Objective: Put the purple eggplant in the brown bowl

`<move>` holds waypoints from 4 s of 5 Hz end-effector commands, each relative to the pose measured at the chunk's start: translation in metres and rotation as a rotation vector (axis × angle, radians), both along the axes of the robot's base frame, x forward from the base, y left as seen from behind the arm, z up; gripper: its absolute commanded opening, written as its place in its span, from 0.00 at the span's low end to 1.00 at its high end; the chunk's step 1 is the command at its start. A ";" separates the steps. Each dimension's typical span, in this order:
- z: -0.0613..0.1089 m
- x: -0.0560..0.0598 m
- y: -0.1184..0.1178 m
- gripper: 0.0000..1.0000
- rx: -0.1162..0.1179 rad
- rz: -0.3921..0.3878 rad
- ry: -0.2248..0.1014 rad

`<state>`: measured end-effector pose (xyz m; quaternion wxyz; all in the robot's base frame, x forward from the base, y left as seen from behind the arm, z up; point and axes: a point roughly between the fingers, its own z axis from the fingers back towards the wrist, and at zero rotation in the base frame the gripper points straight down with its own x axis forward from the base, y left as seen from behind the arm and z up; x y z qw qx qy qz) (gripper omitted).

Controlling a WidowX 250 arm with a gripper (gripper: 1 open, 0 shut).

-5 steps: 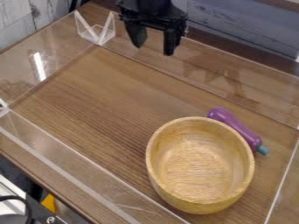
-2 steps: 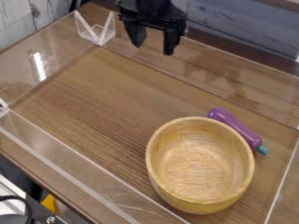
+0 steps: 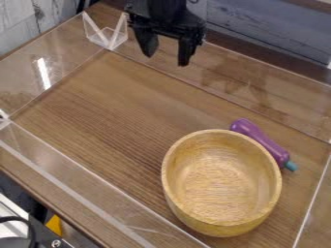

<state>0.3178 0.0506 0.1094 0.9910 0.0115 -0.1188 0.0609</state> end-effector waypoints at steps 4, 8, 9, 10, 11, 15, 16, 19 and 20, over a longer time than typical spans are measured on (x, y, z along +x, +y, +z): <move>-0.011 -0.005 -0.009 1.00 0.028 0.023 0.033; -0.033 -0.013 -0.013 1.00 0.047 0.035 0.098; -0.038 -0.015 -0.016 1.00 0.052 0.042 0.115; -0.044 -0.017 -0.018 1.00 0.057 0.048 0.133; -0.048 -0.019 -0.022 1.00 0.062 0.063 0.152; -0.047 -0.011 -0.072 1.00 0.048 0.154 0.194; -0.043 -0.001 -0.106 1.00 0.029 0.189 0.188; -0.042 0.017 -0.143 1.00 -0.030 0.277 0.179; -0.043 0.021 -0.150 1.00 -0.044 0.285 0.172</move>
